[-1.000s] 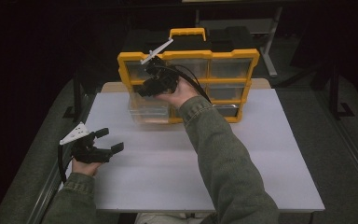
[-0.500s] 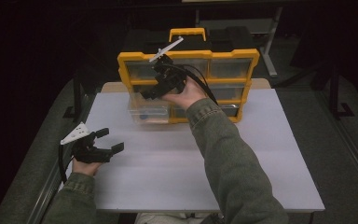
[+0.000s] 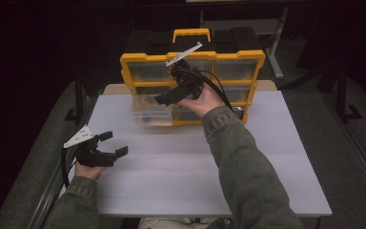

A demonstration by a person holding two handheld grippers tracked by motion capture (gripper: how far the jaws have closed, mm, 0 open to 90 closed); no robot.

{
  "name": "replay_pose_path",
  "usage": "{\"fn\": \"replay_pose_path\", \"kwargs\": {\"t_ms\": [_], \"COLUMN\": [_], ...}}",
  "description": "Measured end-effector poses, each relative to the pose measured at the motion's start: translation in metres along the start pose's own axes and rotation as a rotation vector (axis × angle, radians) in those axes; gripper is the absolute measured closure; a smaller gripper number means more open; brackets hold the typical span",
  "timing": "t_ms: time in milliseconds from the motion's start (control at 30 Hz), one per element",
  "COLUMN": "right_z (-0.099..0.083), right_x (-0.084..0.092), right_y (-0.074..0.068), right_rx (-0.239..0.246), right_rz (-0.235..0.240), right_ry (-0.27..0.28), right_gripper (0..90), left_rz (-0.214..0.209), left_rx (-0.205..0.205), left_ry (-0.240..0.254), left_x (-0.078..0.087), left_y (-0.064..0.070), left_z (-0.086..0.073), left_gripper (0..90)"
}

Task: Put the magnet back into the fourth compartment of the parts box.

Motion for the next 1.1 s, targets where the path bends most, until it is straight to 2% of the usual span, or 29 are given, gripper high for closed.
{"fn": "replay_pose_path", "kwargs": {"t_ms": [633,900,1100], "right_z": [-0.03,-0.041,-0.052], "right_x": [0.023,0.028,0.027], "right_y": [0.007,0.007,0.007], "right_rx": [-0.041,-0.048,-0.055], "right_rz": [-0.004,0.002,-0.012], "right_ry": [0.042,0.056,0.054], "right_gripper": [0.0,0.0,0.0], "left_rz": [-0.003,-0.003,-0.002], "left_rx": [0.003,0.004,0.002], "left_ry": [-0.001,-0.007,-0.009], "left_x": [-0.004,-0.004,-0.004], "left_y": [0.0,0.0,0.0], "left_z": [0.001,0.0,0.0], "left_gripper": [0.0,0.0,0.0]}}
Point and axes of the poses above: each handheld gripper's, and its own axes: x roughly backward along the jaws, z roughly out of its top, y roughly to its right, the point moved 2 cm from there along -x, roughly forward along the jaws, and after that the axes turned 13 degrees about z, right-handed, at the moved point
